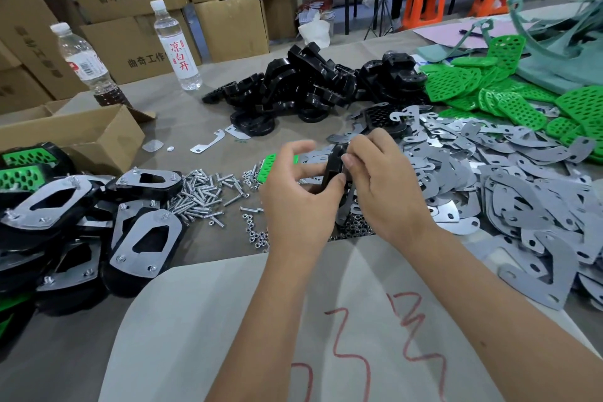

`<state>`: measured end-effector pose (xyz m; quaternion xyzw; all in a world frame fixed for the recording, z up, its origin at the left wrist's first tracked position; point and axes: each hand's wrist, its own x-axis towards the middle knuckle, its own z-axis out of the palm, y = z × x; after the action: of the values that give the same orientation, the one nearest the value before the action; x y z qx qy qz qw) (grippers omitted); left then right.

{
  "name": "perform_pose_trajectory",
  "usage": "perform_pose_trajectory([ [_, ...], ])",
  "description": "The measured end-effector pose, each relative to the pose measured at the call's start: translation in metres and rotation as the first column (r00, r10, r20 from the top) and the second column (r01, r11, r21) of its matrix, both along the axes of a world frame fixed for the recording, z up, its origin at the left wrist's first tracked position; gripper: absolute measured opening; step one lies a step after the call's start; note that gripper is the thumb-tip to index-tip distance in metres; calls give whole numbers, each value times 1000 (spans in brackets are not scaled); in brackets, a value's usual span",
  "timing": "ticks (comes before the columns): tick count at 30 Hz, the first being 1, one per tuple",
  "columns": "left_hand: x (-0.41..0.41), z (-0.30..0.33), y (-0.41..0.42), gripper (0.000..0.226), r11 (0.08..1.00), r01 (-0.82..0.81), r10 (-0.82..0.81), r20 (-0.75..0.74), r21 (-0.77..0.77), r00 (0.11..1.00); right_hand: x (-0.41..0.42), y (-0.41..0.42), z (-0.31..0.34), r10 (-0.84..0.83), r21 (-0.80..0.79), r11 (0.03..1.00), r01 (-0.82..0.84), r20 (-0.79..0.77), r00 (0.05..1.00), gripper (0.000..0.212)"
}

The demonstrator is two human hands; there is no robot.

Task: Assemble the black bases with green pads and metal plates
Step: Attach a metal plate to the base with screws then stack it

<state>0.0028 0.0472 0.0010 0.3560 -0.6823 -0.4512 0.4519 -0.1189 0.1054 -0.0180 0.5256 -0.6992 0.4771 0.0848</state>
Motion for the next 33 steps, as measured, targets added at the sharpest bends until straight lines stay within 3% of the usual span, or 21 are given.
perform_pose_trajectory([
  [5,-4,-2,0,34,995,-96,97,28,-21,995,4,-2,4,9,15,1000,-9,-33,999,34],
  [11,-2,-3,-6,19,995,-100,99,31,10,995,2,-1,1,80,146,987,-72,-51,995,14],
  [14,-1,-3,-7,13,998,-64,63,45,13,997,4,-4,1,61,163,986,-41,-124,990,21],
  [19,2,-4,-12,13,980,24,-31,28,199,999,2,-1,4,48,187,982,-24,-129,990,35],
  [23,5,-5,-17,15,941,35,-43,16,336,999,2,3,4,135,292,951,-102,-93,987,23],
  [28,7,-3,-17,29,895,64,-81,19,442,997,2,2,4,178,311,939,-146,-79,981,19],
  [33,7,-1,-20,15,877,39,-53,14,478,999,3,5,5,243,248,946,-211,-106,964,10],
])
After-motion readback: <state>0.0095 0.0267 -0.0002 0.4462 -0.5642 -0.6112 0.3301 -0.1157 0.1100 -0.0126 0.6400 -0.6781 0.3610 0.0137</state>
